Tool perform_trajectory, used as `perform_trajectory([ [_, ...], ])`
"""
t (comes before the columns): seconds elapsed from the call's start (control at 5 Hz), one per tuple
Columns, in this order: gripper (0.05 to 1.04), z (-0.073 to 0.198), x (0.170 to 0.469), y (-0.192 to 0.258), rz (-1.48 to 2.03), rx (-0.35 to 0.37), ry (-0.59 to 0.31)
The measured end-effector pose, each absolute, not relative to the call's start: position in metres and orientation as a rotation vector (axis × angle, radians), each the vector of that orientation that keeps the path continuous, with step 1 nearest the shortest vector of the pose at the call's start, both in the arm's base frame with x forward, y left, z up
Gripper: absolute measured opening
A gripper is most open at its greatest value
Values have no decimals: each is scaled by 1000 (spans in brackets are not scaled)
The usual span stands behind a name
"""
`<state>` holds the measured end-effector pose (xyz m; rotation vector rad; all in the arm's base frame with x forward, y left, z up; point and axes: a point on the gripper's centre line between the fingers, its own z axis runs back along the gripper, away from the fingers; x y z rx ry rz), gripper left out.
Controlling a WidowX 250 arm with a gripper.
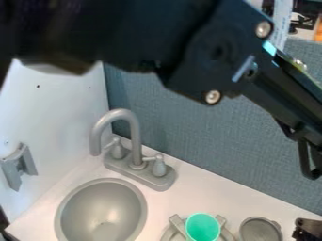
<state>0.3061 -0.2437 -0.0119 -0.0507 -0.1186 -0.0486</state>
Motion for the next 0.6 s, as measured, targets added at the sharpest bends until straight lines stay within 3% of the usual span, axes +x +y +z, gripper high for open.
perform_trajectory([
  [0.6, 1001, -28, 305, -253, -53, -79, -73],
])
